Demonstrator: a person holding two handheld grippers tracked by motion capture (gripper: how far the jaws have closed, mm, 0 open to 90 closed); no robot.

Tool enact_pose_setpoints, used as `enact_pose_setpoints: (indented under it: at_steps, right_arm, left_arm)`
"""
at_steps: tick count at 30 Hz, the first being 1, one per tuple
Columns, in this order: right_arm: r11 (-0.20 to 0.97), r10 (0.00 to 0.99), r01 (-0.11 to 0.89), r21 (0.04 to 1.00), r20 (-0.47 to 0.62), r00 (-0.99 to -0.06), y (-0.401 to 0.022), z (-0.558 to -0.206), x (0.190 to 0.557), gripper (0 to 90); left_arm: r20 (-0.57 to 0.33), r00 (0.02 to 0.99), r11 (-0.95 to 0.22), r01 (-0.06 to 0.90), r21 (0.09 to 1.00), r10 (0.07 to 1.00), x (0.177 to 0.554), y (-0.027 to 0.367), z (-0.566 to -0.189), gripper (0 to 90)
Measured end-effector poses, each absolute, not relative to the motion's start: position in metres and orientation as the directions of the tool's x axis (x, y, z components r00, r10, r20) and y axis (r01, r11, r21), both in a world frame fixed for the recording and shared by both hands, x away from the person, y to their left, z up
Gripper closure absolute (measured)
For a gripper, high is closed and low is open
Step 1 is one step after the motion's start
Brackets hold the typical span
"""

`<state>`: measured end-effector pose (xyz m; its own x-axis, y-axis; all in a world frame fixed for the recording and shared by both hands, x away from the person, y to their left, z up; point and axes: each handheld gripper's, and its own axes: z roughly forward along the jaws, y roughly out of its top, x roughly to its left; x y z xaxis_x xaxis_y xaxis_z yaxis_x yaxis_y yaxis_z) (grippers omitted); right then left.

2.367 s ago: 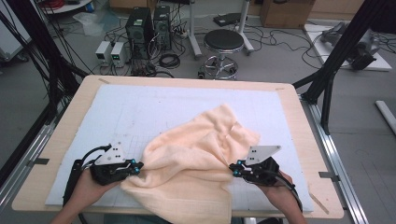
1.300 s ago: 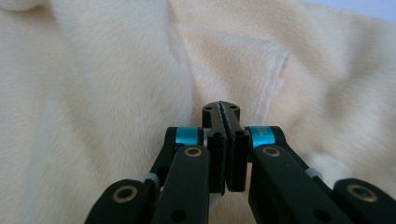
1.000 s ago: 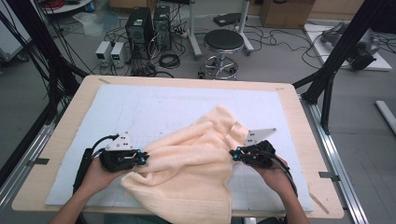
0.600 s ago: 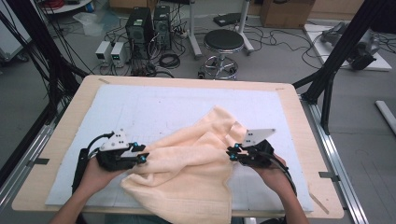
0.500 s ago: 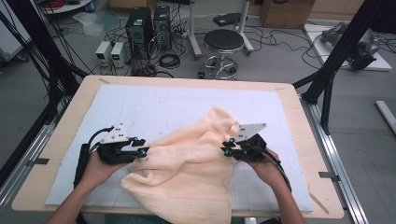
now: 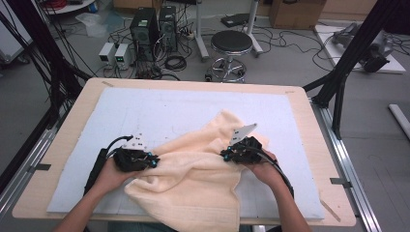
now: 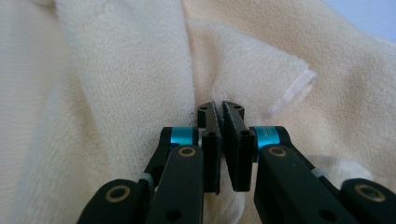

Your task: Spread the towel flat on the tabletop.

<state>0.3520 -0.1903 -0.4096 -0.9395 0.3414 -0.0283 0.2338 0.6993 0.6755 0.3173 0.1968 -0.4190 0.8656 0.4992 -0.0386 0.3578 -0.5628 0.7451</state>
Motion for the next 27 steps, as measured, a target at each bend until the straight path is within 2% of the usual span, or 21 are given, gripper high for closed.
enact_pose_setpoints:
  at_steps: [3, 8, 12, 13, 14, 18, 22, 27]
  right_arm:
    - [0.689, 0.347, 0.237, 0.685, -0.025, -0.937, -0.195, -0.403, 0.346, 86.2]
    - [0.662, 0.357, 0.202, 0.722, -0.067, -0.932, -0.218, -0.382, 0.306, 86.1]
    - [0.632, 0.364, 0.208, 0.747, -0.049, -0.930, -0.237, -0.382, 0.269, 86.1]
    - [0.632, 0.364, 0.208, 0.747, -0.049, -0.930, -0.237, -0.382, 0.269, 86.1]
    - [0.638, 0.357, 0.203, 0.743, -0.052, -0.933, -0.241, -0.384, 0.249, 86.1]
    - [0.653, 0.339, 0.208, 0.728, -0.036, -0.940, -0.246, -0.390, 0.224, 83.4]
    - [0.617, 0.374, 0.199, 0.761, -0.061, -0.926, -0.251, -0.373, 0.227, 74.5]
    - [0.594, 0.421, 0.199, 0.779, -0.091, -0.902, -0.246, -0.357, 0.267, 69.5]
  left_arm:
    - [-0.035, 0.869, -0.558, 0.347, 0.754, 0.494, 0.310, 0.197, -0.414, 84.8]
    - [-0.021, 0.893, -0.528, 0.285, 0.800, 0.450, 0.275, 0.196, -0.397, 84.5]
    - [-0.027, 0.912, -0.525, 0.260, 0.810, 0.409, 0.252, 0.192, -0.391, 84.5]
    - [-0.027, 0.912, -0.525, 0.260, 0.810, 0.409, 0.252, 0.192, -0.391, 84.4]
    - [-0.026, 0.923, -0.539, 0.246, 0.805, 0.383, 0.242, 0.187, -0.391, 84.4]
    - [-0.045, 0.932, -0.524, 0.241, 0.817, 0.359, 0.240, 0.182, -0.387, 78.1]
    - [-0.022, 0.922, -0.493, 0.226, 0.840, 0.385, 0.256, 0.181, -0.372, 66.8]
    - [0.005, 0.910, -0.468, 0.209, 0.859, 0.415, 0.292, 0.173, -0.357, 62.9]
